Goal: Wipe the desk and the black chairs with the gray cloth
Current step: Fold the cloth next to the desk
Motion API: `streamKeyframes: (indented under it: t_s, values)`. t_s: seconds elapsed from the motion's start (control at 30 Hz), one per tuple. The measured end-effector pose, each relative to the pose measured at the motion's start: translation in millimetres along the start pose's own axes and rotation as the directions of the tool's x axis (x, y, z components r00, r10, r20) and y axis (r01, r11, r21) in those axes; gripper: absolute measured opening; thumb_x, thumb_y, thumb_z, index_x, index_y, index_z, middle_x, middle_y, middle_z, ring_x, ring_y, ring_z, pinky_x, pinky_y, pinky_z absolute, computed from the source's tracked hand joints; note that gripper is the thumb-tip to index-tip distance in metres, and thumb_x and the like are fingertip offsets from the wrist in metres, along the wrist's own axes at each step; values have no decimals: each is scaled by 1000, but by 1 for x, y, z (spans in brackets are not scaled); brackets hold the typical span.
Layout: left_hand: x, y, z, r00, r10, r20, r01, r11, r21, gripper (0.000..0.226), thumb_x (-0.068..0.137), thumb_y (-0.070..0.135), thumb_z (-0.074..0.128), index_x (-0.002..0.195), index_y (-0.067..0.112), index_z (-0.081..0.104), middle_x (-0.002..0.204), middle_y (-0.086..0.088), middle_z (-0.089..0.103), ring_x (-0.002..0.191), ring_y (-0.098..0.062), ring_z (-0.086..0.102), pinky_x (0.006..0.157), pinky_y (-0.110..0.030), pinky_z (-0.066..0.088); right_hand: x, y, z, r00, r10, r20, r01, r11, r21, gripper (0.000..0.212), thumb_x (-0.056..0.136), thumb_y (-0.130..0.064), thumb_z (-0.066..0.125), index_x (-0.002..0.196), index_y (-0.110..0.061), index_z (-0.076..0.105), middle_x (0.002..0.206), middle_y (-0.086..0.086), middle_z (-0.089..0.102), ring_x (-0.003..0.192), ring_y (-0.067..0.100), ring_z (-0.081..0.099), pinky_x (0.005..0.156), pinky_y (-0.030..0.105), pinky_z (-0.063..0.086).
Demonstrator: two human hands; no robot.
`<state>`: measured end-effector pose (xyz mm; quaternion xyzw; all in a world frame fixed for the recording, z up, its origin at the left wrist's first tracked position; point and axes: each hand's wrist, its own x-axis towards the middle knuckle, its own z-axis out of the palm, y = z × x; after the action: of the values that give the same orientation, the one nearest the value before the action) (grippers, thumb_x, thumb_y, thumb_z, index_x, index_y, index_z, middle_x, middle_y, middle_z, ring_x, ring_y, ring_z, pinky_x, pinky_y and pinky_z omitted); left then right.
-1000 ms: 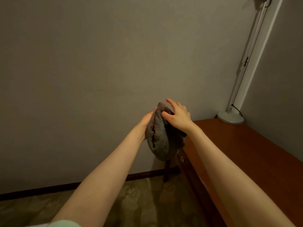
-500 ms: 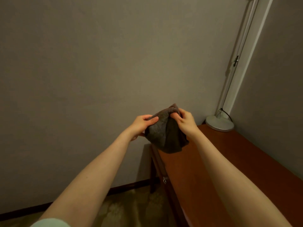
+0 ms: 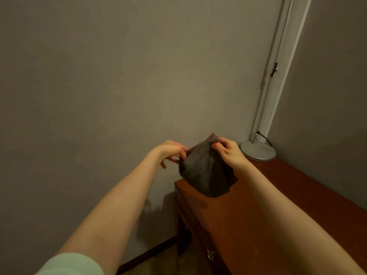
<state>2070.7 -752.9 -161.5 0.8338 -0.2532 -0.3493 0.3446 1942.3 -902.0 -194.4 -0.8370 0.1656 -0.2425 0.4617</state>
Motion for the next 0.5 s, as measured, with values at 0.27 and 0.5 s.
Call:
streamKeyframes:
  t_s: [0.27, 0.5]
  values:
    - [101, 19, -43, 923, 368, 109, -383, 903, 195, 29, 80, 0, 60, 85, 21, 42, 83, -1, 50, 69, -14, 48, 54, -28, 41, 56, 6, 4, 974, 155, -163, -146, 987, 72, 18, 98, -9, 43, 102, -2, 59, 84, 3, 59, 78, 13, 57, 62, 14, 45]
    - [153, 48, -19, 701, 600, 386, -700, 683, 210, 27, 87, -9, 46, 101, 8, 62, 107, -7, 55, 81, -7, 51, 70, -15, 43, 67, 41, -28, 838, 416, -353, -337, 903, 266, 17, 98, -14, 44, 105, -8, 59, 83, 2, 59, 79, 16, 57, 63, 20, 47]
